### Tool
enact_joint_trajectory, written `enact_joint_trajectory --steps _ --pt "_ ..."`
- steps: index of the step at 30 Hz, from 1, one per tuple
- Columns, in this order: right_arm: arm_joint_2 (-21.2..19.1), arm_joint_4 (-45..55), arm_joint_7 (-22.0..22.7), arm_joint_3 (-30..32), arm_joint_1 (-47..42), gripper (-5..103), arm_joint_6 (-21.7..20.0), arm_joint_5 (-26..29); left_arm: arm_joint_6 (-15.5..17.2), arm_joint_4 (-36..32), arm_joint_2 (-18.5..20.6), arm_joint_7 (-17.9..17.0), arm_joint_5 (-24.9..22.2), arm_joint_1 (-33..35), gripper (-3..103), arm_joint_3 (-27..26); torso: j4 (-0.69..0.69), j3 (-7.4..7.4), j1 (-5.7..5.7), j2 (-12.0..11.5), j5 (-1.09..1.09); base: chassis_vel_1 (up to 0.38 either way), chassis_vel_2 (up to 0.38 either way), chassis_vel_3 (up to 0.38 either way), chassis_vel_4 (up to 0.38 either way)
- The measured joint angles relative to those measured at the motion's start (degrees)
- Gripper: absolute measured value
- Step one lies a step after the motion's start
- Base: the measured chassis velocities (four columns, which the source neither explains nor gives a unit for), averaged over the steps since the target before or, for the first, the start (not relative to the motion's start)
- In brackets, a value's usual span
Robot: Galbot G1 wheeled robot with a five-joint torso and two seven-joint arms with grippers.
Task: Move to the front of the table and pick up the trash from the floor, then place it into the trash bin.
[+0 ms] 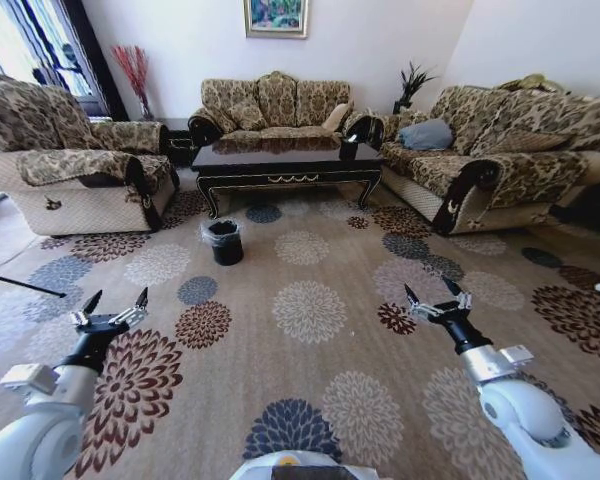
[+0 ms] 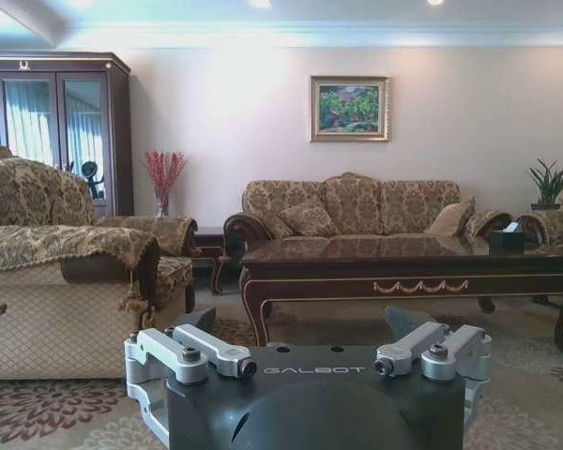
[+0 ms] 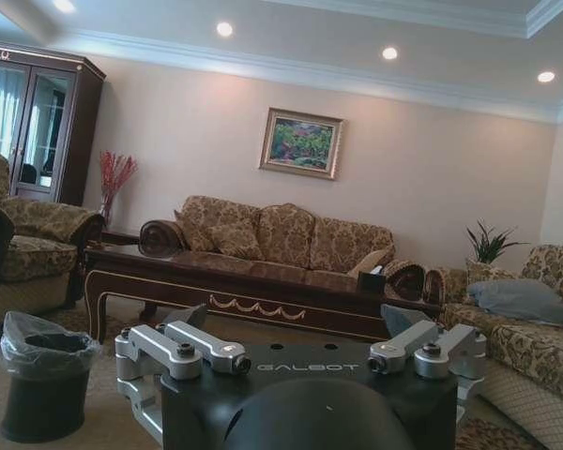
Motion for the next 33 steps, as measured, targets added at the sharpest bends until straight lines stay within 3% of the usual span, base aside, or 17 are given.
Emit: enact_joint_trajectory --steps 33 --pt "0.1 3.9 1.0 1.9 -2.8 100 -1.0 0.8 -0.3 -1.4 -0.5 0.6 -0.2 1.0 100 -0.5 0.00 4.77 2.99 7.7 0.00 0.000 0.000 0.000 0.000"
